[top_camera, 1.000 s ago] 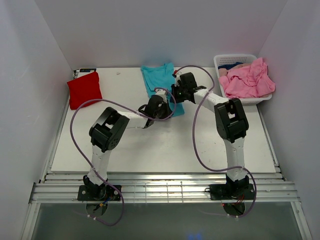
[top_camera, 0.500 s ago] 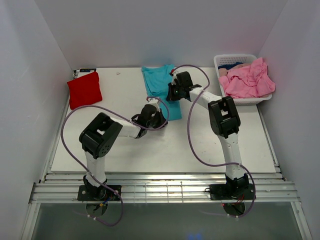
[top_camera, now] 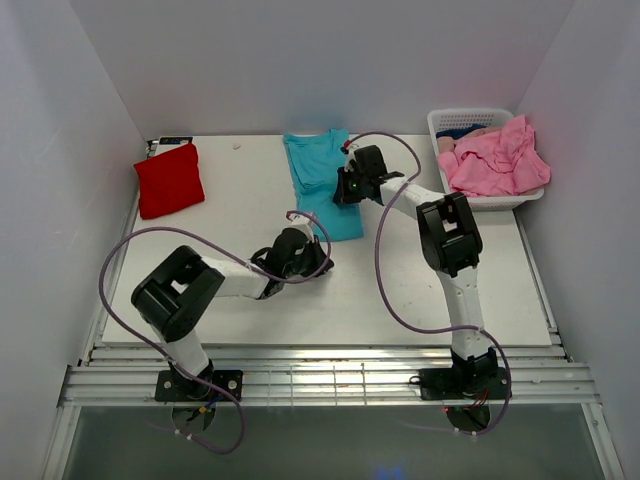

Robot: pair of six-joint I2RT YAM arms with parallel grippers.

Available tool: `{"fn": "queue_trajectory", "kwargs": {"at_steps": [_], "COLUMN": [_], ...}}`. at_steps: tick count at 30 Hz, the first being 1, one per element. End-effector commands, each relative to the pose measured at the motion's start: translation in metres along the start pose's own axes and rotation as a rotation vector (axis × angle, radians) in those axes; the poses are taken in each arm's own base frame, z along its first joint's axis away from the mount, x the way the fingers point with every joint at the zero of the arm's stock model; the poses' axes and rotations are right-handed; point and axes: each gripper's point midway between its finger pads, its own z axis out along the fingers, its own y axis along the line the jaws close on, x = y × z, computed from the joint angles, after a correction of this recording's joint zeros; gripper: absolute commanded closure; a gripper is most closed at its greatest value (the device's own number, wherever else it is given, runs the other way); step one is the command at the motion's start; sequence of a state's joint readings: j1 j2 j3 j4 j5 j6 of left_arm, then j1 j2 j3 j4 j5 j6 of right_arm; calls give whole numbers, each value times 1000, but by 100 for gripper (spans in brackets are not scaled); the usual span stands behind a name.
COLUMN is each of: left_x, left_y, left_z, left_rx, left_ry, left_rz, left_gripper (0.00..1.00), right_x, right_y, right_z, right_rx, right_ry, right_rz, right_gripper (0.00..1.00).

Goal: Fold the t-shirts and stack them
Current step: Fold the folded rectangular tshirt in 1/3 of the way, then grab one side of the 2/3 rectangular tshirt with both arms

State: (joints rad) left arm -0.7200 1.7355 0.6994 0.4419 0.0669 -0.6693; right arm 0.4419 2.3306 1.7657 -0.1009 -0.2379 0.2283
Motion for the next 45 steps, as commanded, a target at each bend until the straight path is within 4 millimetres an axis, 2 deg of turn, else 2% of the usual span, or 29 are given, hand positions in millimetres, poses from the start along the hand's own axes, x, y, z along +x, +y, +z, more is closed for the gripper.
{"fn": "queue_trajectory", "kwargs": {"at_steps": [1, 2, 3, 7, 9, 12, 13, 16, 17, 19, 20, 21, 28, 29, 34, 35, 37, 40, 41, 42, 43, 44, 45], "left_x": [-68, -75, -92, -130, -148, -166, -171, -171, -170, -162, -159, -156, -133, -125, -110, -101, -98, -88, -86, -80, -77, -71, -70], "left_y": [-42, -47, -48, -61, -54, -44, -38, -23, -21, -14, -13, -10, 11, 17, 30, 37, 42, 50, 53, 57, 57, 58, 55], "left_z": [-22, -25, -30, -47, -55, -63, -64, -66, -68, -68, -69, -69, -79, -80, -97, -100, -107, -118, -124, -126, -128, -129, -134], "left_rx": [81, 87, 66, 39, -34, -110, -141, -198, -200, -208, -209, -216, -261, -273, -308, -322, -339, -363, -377, -382, -381, -373, -353], "left_ry": [-194, -206, -259, -365, -428, -473, -483, -479, -479, -462, -458, -453, -418, -400, -385, -370, -376, -368, -365, -352, -347, -328, -333], "left_rz": [60, 78, 88, 144, 181, 244, 249, 253, 249, 245, 245, 242, 220, 211, 177, 175, 164, 140, 134, 130, 117, 114, 107], "left_gripper": [100, 100, 100, 100, 99, 98, 98, 99, 99, 100, 100, 100, 100, 100, 100, 100, 100, 100, 100, 99, 93, 79, 70], "right_x": [-8, -3, 11, 50, 72, 88, 99, 111, 123, 126, 140, 140, 174, 178, 196, 196, 187, 158, 147, 125, 116, 111, 98], "right_y": [18, 18, 15, 15, 17, 22, 23, 29, 29, 39, 39, 41, 60, 62, 72, 73, 78, 85, 90, 96, 103, 107, 112], "right_z": [-21, -22, -24, -26, -28, -31, -31, -36, -39, -45, -49, -55, -84, -87, -104, -105, -110, -121, -126, -138, -144, -152, -166], "right_rx": [-32, -28, -14, 3, 13, 20, 22, 23, 26, 21, 30, 37, 60, 60, 88, 91, 96, 125, 124, 133, 135, 143, 152], "right_ry": [-40, -38, -10, 77, 117, 139, 162, 182, 201, 190, 213, 207, 241, 245, 254, 251, 214, 116, 83, 12, -23, -42, -90], "right_rz": [-5, -5, 4, 19, 15, 3, 6, 6, 12, -5, -2, -7, -21, -20, -41, -44, -58, -83, -87, -92, -100, -104, -108], "right_gripper": [92, 92, 92, 92, 92, 92, 92, 92, 92, 92, 92, 92, 92, 92, 92, 92, 92, 92, 89, 84, 76, 63, 57]}}
